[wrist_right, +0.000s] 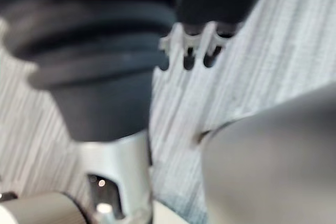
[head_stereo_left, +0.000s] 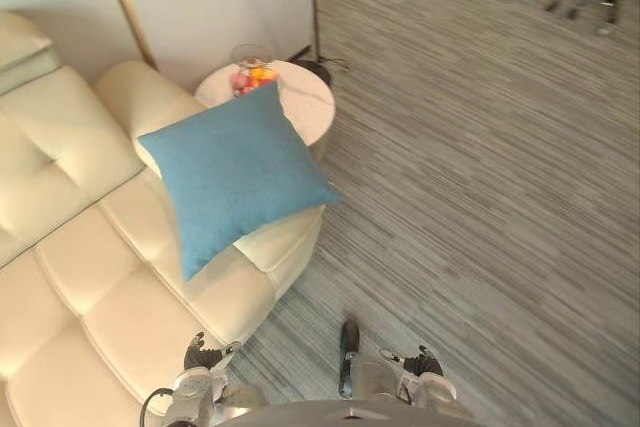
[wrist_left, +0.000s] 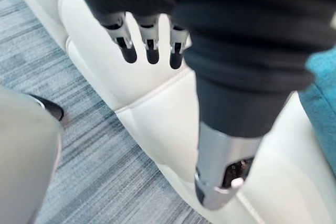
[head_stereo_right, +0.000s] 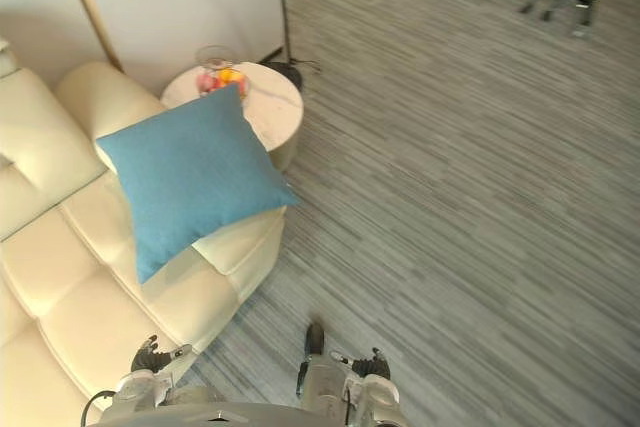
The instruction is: Pick up cushions and gather them together orderly.
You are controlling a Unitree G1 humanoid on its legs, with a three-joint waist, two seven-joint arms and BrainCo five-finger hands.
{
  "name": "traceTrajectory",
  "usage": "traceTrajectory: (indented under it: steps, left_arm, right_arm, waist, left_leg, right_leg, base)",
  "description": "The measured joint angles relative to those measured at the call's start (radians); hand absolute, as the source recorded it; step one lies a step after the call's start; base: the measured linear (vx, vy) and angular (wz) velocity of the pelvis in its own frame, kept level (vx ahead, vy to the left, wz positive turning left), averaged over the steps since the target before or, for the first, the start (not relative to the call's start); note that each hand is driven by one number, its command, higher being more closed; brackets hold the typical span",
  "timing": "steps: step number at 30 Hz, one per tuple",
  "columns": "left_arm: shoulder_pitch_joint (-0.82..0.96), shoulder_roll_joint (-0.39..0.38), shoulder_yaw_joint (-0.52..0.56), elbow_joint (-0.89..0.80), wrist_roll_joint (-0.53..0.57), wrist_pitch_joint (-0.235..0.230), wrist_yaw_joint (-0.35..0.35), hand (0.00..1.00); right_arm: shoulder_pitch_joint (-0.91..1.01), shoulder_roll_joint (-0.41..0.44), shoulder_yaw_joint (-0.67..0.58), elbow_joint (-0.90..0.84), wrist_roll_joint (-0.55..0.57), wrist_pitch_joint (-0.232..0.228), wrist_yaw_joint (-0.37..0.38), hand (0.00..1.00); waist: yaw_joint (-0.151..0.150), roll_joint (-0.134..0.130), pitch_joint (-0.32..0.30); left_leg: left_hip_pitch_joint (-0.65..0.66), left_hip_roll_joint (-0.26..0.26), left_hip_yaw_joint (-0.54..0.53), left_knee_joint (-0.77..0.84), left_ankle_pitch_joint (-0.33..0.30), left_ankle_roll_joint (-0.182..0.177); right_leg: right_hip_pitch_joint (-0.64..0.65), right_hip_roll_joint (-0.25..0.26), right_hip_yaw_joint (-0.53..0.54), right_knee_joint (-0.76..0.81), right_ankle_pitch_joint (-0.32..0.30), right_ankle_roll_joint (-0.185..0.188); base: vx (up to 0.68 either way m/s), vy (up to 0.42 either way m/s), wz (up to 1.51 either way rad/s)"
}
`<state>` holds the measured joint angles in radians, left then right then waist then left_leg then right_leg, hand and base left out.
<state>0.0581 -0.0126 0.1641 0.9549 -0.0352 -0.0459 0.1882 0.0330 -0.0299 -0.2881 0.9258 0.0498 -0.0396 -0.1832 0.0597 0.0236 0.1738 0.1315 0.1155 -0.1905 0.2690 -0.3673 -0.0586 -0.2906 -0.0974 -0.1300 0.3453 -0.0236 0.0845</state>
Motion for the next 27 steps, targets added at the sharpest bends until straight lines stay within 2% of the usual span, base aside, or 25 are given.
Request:
traceTrajectory:
  steps: [1,2,3,4,5,6,7,8,9,11,12,13,14,17,20,24,25,26,27]
  left_arm:
    - [0.003,-0.013,0.030,-0.001,-0.001,-0.008,0.000,0.00]
    - [0.005,-0.025,0.065,0.000,-0.002,-0.007,0.001,0.00]
    - [0.007,-0.027,0.082,-0.002,-0.003,-0.007,0.001,0.00]
    - [0.009,-0.028,0.105,-0.009,-0.003,-0.007,0.001,0.00]
    - [0.013,-0.027,0.107,-0.023,-0.004,-0.009,0.000,0.00]
    - [0.013,-0.027,0.100,-0.023,-0.004,-0.009,0.000,0.00]
    - [0.012,-0.027,0.087,-0.022,-0.004,-0.010,-0.001,0.00]
    - [0.012,-0.025,0.076,-0.021,-0.004,-0.014,-0.001,0.00]
    - [0.012,-0.024,0.073,-0.021,-0.004,-0.014,-0.001,0.00]
    - [0.010,-0.022,0.058,-0.013,-0.002,-0.014,-0.008,0.00]
    - [0.007,-0.017,0.053,-0.003,-0.002,-0.014,-0.010,0.00]
    - [0.005,0.001,0.038,0.000,-0.003,-0.015,-0.016,0.00]
    - [0.002,0.016,0.027,0.000,-0.002,-0.015,-0.020,0.00]
    - [0.003,0.024,0.027,0.017,-0.002,-0.014,-0.020,0.00]
    - [0.005,0.034,0.026,0.042,-0.001,-0.012,-0.020,0.00]
    - [0.005,0.042,0.012,0.049,-0.001,-0.012,-0.020,0.00]
    - [0.005,0.043,0.005,0.048,-0.001,-0.011,-0.020,0.00]
    - [0.005,0.051,0.003,0.049,0.000,-0.009,-0.019,0.00]
    - [0.006,0.053,0.002,0.049,0.001,-0.007,-0.019,0.00]
  right_arm:
    - [-0.006,-0.005,0.001,-0.005,-0.001,0.000,0.000,0.00]
    - [-0.006,-0.006,0.002,-0.005,-0.001,0.000,0.000,0.00]
    - [-0.004,-0.006,0.004,-0.006,-0.001,0.001,0.000,0.00]
    - [0.000,-0.006,0.013,-0.006,0.000,0.001,0.000,0.00]
    - [0.001,-0.004,0.019,-0.005,0.001,0.000,0.000,0.00]
    - [0.003,-0.003,0.019,-0.003,0.001,0.000,0.000,0.00]
    - [0.004,0.000,0.011,-0.001,0.002,0.000,0.000,0.00]
    - [0.005,0.000,0.010,0.004,0.002,0.000,0.000,0.00]
    - [0.005,0.000,0.010,0.005,0.002,0.000,0.000,0.00]
    - [0.004,-0.004,0.004,0.006,0.002,0.000,0.001,0.00]
    - [0.002,-0.001,-0.002,0.008,0.002,0.000,0.001,0.00]
    - [-0.002,0.006,-0.008,0.029,0.003,-0.001,0.002,0.00]
    - [-0.005,0.014,-0.008,0.043,0.003,0.000,0.002,0.00]
    - [0.002,0.019,-0.008,0.046,0.003,0.000,0.002,0.00]
    - [0.001,0.019,-0.008,0.065,0.002,-0.002,0.002,0.00]
    - [0.003,0.011,-0.007,0.071,0.000,-0.001,0.002,0.00]
    - [0.012,0.012,-0.008,0.062,0.003,-0.002,0.001,0.00]
    - [0.018,0.017,-0.008,0.057,0.003,-0.003,0.001,0.00]
    - [0.021,0.021,-0.005,0.053,0.002,-0.003,0.002,0.00]
  waist:
    - [0.000,0.010,0.000]
    - [-0.005,0.015,0.002]
    - [-0.004,0.016,0.002]
    - [0.000,0.012,0.007]
    - [0.009,0.013,0.008]
    - [0.011,0.016,0.006]
    - [0.012,0.016,0.006]
    - [0.012,0.017,0.006]
    - [0.012,0.018,0.005]
    - [0.004,0.028,-0.002]
    - [0.003,0.030,-0.006]
    - [0.007,-0.003,-0.008]
    - [0.016,-0.021,-0.009]
    - [0.011,-0.030,-0.016]
    - [-0.005,-0.041,-0.033]
    - [-0.018,-0.041,-0.032]
    - [-0.028,-0.050,-0.027]
    - [-0.035,-0.050,-0.024]
    - [-0.035,-0.054,-0.027]
  left_leg:
    - [-0.030,0.013,-0.001,0.075,0.024,-0.015]
    - [-0.100,0.022,0.002,0.232,0.051,-0.036]
    - [-0.132,0.028,0.004,0.310,0.071,-0.041]
    - [-0.204,0.055,0.039,0.459,0.136,-0.043]
    - [-0.253,0.100,0.118,0.580,0.153,-0.032]
    - [-0.262,0.113,0.151,0.599,0.151,-0.025]
    - [-0.276,0.123,0.229,0.591,0.142,-0.013]
    - [-0.285,0.117,0.304,0.513,0.128,-0.015]
    - [-0.287,0.114,0.328,0.466,0.128,-0.015]
    - [-0.281,0.096,0.414,0.194,0.172,-0.018]
    - [-0.269,0.087,0.426,0.158,0.172,-0.018]
    - [-0.232,0.052,0.437,0.065,0.203,-0.010]
    - [-0.208,0.029,0.435,0.012,0.228,-0.003]
    - [-0.157,-0.004,0.425,-0.047,0.246,0.009]
    - [-0.115,-0.038,0.412,-0.135,0.285,0.016]
    - [-0.109,-0.050,0.376,-0.188,0.311,0.029]
    - [-0.096,-0.054,0.344,-0.193,0.310,0.032]
    - [-0.077,-0.053,0.318,-0.205,0.313,0.040]
    - [-0.077,-0.051,0.305,-0.203,0.313,0.041]
  right_leg:
    - [-0.003,-0.005,-0.035,0.058,-0.052,-0.023]
    - [0.024,-0.005,-0.072,0.079,-0.079,-0.042]
    - [0.039,-0.003,-0.086,0.084,-0.090,-0.054]
    - [0.081,0.007,-0.120,0.083,-0.114,-0.074]
    - [0.130,0.018,-0.147,0.067,-0.133,-0.092]
    - [0.149,0.019,-0.161,0.054,-0.133,-0.093]
    - [0.188,0.018,-0.176,0.021,-0.133,-0.092]
    - [0.221,0.016,-0.194,-0.023,-0.124,-0.087]
    - [0.229,0.013,-0.204,-0.037,-0.119,-0.084]
    - [0.239,0.011,-0.250,-0.049,-0.113,-0.081]
    - [0.242,0.008,-0.255,-0.049,-0.112,-0.079]
    - [0.246,-0.004,-0.254,-0.075,-0.100,-0.062]
    - [0.261,-0.012,-0.255,-0.105,-0.089,-0.058]
    - [0.309,-0.027,-0.252,-0.140,-0.082,-0.050]
    - [0.325,-0.043,-0.251,-0.154,-0.078,-0.042]
    - [0.235,-0.081,-0.228,0.045,-0.078,-0.040]
    - [0.197,-0.093,-0.168,0.159,-0.077,-0.042]
    - [0.169,-0.076,-0.070,0.201,-0.124,-0.043]
    - [0.169,-0.063,-0.034,0.183,-0.146,-0.043]
  base:
    - [0.31,-0.368,0.74]
    - [0.30,-0.369,0.76]
    - [0.26,-0.339,0.66]
    - [0.23,-0.288,0.49]
    - [0.22,-0.255,0.44]
    - [0.27,-0.225,0.39]
    - [0.26,-0.150,0.42]
    - [0.21,-0.111,0.43]
    - [0.19,-0.025,0.50]
    - [0.21,0.026,0.62]
    - [0.18,0.052,0.67]
    - [0.15,0.041,0.50]
    - [0.13,0.052,0.37]
    - [0.08,0.054,0.18]
    - [0.04,0.050,0.17]
    - [-0.06,0.046,0.25]
    - [-0.03,-0.027,0.64]
    - [-0.05,-0.047,0.67]
    - [-0.02,-0.089,0.65]
